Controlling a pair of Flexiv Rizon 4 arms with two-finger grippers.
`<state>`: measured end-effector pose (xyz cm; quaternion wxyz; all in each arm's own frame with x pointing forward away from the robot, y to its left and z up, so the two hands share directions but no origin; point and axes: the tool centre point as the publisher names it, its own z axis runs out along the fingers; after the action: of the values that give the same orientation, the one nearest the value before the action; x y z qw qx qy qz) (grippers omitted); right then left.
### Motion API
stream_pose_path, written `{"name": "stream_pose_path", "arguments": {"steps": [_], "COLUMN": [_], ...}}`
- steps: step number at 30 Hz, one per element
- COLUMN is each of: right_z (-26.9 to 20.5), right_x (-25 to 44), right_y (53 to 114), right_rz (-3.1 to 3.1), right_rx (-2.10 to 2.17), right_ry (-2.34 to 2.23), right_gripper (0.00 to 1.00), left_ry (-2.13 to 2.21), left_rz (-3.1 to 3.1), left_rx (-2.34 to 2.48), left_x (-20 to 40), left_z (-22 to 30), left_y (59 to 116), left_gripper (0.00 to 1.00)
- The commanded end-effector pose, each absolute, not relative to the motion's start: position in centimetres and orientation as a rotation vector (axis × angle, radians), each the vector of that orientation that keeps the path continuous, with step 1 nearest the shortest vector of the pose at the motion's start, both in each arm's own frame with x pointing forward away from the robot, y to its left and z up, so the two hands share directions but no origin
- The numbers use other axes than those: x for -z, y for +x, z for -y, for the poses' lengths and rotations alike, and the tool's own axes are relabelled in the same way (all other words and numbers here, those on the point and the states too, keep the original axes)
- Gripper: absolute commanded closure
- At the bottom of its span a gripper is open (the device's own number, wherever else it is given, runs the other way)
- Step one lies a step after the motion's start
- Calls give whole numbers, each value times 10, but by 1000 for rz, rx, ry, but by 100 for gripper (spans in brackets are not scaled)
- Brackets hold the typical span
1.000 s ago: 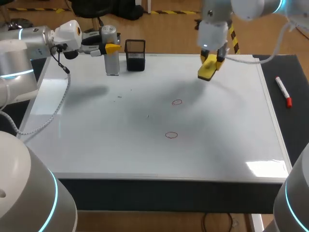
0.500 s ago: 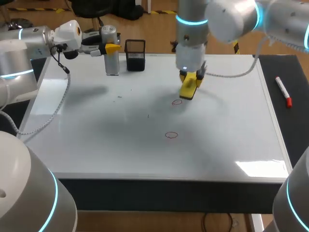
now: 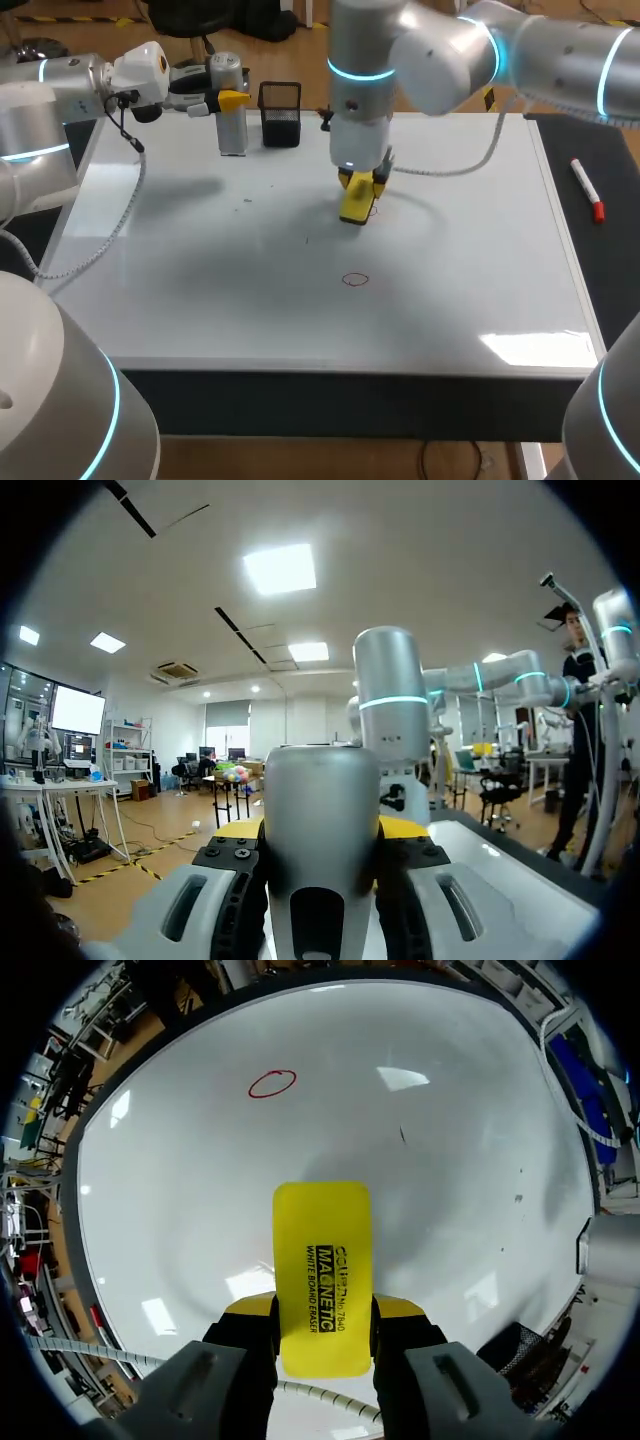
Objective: Pick up the inspection probe, press it on each red-marked spot on the whiteboard one by one, put down the probe, pick up the eraser, and wipe off all the red marks.
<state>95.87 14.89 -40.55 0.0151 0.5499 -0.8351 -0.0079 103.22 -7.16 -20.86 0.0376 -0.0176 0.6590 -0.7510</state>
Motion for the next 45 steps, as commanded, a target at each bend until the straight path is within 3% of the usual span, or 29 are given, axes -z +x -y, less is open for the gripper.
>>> {"name": "stream_pose_path", "arguments": {"steps": [1,15,45], "right_z": [-153,-150,-89], "right_x": [409,428,440], "right_y": [955,950,944], "right_rz": [2606,2600,2581], "right_rx": [38,101,56], "right_ry": [1716,1687,1560], "right_gripper": [100,100,100], "left_ry": [-58,-58,-58], "left_rz": [-2020,-2020,-2020], "left_rx": [2299,2299,2299], "left_x": [207,207,207], "left_z": [72,72,72], "left_y": [1031,1031,1031], "left_gripper": [100,100,100]}}
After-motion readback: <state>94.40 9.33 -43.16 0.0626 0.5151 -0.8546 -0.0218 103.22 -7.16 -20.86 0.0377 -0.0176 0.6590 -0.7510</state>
